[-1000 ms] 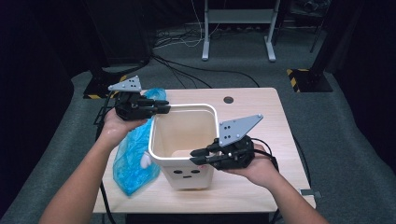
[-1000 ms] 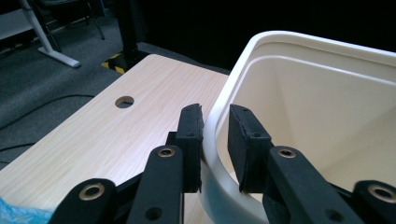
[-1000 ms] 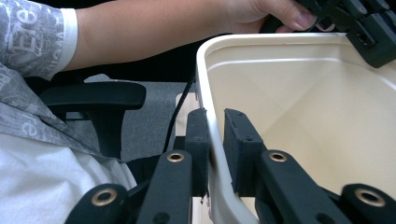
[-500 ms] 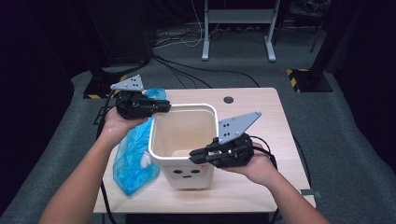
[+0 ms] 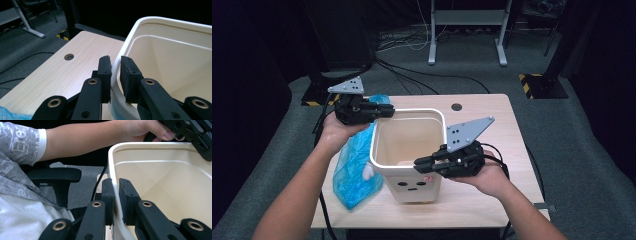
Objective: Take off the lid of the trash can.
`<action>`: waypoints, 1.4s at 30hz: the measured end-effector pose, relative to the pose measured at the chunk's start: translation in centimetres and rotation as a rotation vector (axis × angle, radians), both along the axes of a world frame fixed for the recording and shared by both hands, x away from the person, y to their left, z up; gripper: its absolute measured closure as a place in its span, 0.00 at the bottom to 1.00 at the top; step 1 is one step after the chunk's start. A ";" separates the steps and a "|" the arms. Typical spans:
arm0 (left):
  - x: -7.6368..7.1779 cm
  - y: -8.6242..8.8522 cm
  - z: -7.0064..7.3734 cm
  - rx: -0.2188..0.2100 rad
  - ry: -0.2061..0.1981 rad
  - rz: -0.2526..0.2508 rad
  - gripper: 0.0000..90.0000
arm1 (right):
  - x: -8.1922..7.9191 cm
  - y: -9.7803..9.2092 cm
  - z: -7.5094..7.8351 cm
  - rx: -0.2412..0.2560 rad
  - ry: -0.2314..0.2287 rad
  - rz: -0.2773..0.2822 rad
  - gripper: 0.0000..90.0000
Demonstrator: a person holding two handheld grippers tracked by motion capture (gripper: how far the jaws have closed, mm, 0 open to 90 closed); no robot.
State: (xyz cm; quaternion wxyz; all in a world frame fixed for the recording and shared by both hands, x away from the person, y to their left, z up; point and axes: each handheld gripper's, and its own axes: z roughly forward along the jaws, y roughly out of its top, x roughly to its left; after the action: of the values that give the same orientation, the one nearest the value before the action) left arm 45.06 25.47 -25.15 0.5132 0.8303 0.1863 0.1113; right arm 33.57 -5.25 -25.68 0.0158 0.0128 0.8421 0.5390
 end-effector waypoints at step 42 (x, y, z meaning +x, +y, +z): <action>-1.5 2.0 2.4 -0.073 -0.071 0.091 0.57 | -1.0 -1.5 1.5 0.035 -0.064 -0.041 0.94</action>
State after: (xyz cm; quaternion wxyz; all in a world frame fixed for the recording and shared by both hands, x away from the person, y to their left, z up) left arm 43.52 27.42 -22.71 0.5438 0.7973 0.2095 0.1574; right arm 32.53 -6.71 -24.18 0.0535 0.0131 0.8311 0.5534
